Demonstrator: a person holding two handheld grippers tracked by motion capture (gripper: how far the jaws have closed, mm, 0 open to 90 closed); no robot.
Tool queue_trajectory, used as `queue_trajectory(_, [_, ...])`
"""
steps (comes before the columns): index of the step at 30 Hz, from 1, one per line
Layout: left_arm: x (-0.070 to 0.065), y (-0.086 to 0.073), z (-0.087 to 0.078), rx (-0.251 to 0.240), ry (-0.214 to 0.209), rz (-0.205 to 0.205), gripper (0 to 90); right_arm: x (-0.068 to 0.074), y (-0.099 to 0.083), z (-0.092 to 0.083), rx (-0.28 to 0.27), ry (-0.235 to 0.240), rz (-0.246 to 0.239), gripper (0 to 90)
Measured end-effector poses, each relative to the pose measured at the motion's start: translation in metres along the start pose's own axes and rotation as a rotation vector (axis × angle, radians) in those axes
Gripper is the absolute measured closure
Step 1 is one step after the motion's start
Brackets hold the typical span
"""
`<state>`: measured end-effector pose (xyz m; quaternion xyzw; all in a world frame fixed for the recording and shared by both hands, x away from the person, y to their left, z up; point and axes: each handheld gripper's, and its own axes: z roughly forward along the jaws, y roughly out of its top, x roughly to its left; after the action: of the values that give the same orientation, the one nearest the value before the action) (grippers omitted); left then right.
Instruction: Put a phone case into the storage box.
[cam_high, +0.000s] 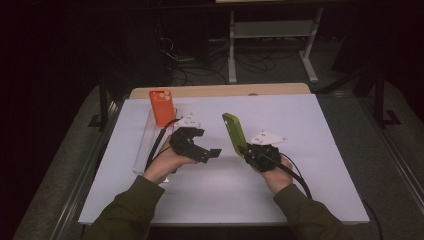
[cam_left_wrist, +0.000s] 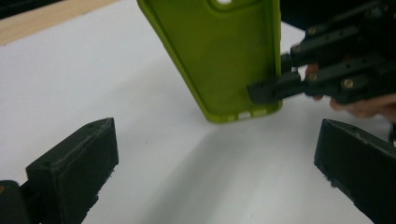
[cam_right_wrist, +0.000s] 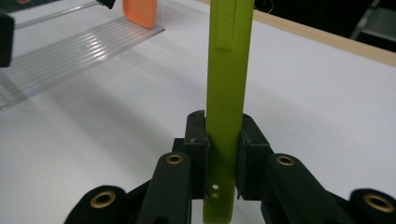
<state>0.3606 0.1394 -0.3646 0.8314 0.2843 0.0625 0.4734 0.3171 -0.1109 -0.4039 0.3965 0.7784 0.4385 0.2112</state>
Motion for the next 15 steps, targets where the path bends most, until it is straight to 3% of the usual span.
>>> queue_trajectory(12, [0.003, 0.015, 0.017, -0.105, -0.018, -0.066, 0.0, 0.005, 0.002, 0.001, 0.001, 0.034, 0.039, 76.2])
queue_trajectory(15, [0.003, 0.018, 0.022, -0.124, -0.025, -0.077, 0.0, 0.004, 0.002, 0.001, -0.005, 0.031, 0.026, 76.2])
